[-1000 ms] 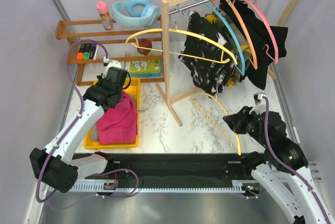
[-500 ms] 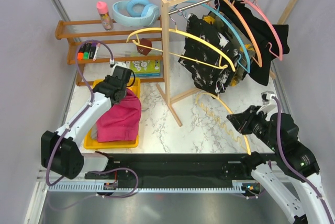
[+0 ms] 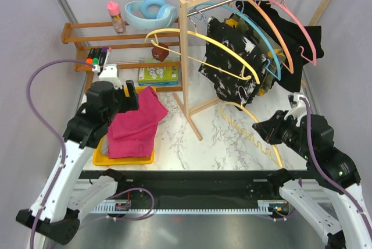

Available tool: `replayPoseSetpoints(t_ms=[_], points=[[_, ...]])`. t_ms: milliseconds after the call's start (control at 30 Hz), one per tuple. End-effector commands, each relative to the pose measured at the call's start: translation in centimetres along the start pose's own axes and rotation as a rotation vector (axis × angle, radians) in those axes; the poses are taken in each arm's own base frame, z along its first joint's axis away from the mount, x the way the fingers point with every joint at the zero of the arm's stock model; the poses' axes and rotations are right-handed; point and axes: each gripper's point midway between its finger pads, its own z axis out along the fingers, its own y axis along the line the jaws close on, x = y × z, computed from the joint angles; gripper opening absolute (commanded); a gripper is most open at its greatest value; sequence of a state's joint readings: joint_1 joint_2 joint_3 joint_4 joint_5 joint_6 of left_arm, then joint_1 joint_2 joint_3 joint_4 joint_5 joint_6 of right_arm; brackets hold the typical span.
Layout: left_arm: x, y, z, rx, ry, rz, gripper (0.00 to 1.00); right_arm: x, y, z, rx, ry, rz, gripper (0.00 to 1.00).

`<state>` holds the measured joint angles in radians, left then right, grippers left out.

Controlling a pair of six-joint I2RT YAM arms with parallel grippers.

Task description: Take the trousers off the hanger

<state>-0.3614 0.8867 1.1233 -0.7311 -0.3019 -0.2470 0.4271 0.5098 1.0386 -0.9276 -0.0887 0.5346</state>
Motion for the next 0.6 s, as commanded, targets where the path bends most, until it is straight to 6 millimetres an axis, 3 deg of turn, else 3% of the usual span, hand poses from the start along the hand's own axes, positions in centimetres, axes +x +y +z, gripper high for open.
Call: replayPoseSetpoints(t_ms=[0,100,267,567], points=[[-3.1,-4.1,-4.9,0.283,-0.105,-0.097,0.86,-3.2,1.4,1.3,-0.021,-0.048,-0.055,0.00],[-4.1,-5.4,-7.5,0.402,-0.156,-0.115,0.84,-4.3,1.7,1.6,-0.012,-0.060,-0.071,0.00],[-4.5,-6.5,-10.0,0.506,-0.180,-0.145,0.83,-5.7,2.3,2.0,-0.006,-0.066,-0.081,0.00],[-3.8,-7.6,-10.9,0.585,-0.163,-0.170,0.80,-7.9,4.2,3.6,-0.055,-0.073,-0.077,0.00]])
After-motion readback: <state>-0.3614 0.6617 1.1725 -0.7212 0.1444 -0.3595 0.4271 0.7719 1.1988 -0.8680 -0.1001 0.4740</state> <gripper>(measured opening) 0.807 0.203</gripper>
